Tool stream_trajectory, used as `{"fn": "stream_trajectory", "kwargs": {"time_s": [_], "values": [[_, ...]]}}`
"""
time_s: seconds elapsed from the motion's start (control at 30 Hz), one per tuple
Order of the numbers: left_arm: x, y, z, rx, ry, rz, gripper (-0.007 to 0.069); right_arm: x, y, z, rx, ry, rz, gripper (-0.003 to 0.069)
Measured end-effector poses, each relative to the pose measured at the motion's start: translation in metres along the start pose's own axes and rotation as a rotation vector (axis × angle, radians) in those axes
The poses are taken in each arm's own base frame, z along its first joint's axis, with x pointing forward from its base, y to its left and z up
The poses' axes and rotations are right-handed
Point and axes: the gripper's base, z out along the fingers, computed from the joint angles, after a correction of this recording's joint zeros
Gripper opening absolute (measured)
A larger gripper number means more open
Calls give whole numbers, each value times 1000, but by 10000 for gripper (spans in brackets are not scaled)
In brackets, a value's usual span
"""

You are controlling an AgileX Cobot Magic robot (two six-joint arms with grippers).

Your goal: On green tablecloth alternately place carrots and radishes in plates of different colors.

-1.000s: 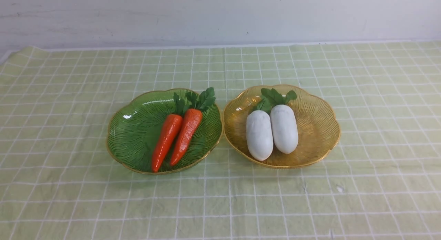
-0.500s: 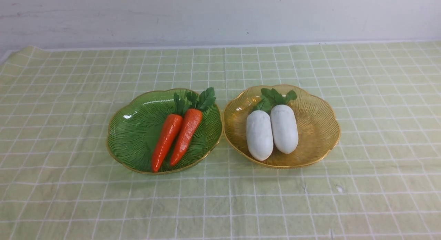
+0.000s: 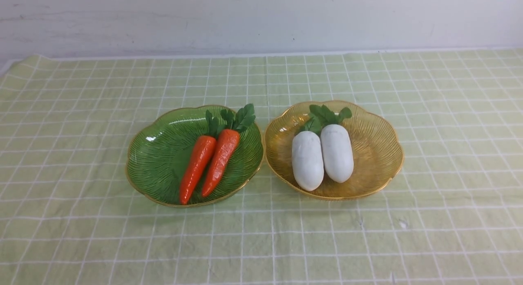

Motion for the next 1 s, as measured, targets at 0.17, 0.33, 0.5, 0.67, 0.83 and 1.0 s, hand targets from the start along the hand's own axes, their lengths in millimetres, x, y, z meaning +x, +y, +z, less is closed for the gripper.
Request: {"fn": "stream_trajectory", "kwargs": {"time_s": [0.17, 0.33, 0.5, 0.67, 0.83, 1.0], "values": [[32, 2, 14, -5, 67, 1, 13, 0, 0, 0, 0, -1, 0, -15], [84, 4, 26, -17, 221, 21, 13, 0, 0, 0, 0, -1, 0, -15], [94, 5, 28, -15, 241, 42, 13, 0, 0, 0, 0, -1, 0, -15], [94, 3, 28, 15, 236, 58, 13, 0, 0, 0, 0, 0, 0, -15], [94, 3, 28, 18, 235, 60, 13, 0, 0, 0, 0, 0, -1, -15], [94, 3, 28, 18, 235, 60, 13, 0, 0, 0, 0, 0, -1, -15]]}}
